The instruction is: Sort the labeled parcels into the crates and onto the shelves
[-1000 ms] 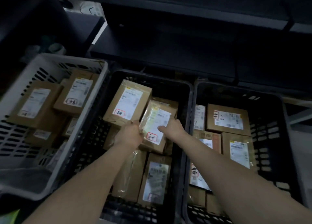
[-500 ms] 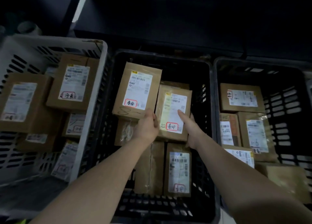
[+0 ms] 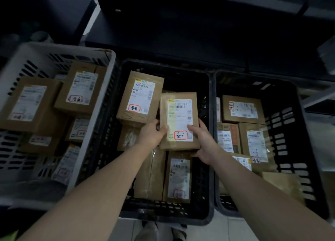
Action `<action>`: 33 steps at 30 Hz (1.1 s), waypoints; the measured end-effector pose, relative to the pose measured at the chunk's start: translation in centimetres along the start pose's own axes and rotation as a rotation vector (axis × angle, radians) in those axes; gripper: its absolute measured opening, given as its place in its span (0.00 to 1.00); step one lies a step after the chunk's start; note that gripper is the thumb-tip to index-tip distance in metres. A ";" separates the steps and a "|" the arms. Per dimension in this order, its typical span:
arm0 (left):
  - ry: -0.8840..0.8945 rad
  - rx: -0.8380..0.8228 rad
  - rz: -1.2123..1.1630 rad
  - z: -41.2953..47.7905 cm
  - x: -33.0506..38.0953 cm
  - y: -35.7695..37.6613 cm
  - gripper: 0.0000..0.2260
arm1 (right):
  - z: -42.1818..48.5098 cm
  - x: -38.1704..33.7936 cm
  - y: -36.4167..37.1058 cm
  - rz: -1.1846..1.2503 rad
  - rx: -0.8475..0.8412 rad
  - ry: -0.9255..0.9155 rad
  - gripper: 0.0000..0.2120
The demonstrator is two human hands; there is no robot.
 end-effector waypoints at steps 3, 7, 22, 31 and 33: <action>-0.069 0.044 -0.047 -2.5 -0.3 0.3 0.21 | -2.6 -0.1 0.2 -0.058 -0.101 -0.097 0.35; -0.107 0.155 -0.185 -5.8 -1.6 0.3 0.21 | -5.9 -1.0 0.6 -0.204 -0.232 -0.201 0.29; -0.029 0.327 0.314 -10.1 -8.5 -10.6 0.14 | -7.9 1.2 8.2 -0.569 -0.329 0.140 0.07; 0.108 0.264 0.446 -8.6 -11.0 -9.6 0.13 | -5.7 3.3 13.6 -1.000 -0.388 -0.006 0.14; 0.137 0.267 0.489 -8.4 -11.0 -9.4 0.14 | -5.2 3.0 15.1 -1.111 -0.314 -0.030 0.16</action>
Point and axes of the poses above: each hand's wrist, its own z-axis towards the middle knuckle, its own y-axis out of the palm, x = y × z, the point moved 6 cm from there along z, towards the middle knuckle, and after that the axes turned 1 degree about -y, right-handed, at the moved point
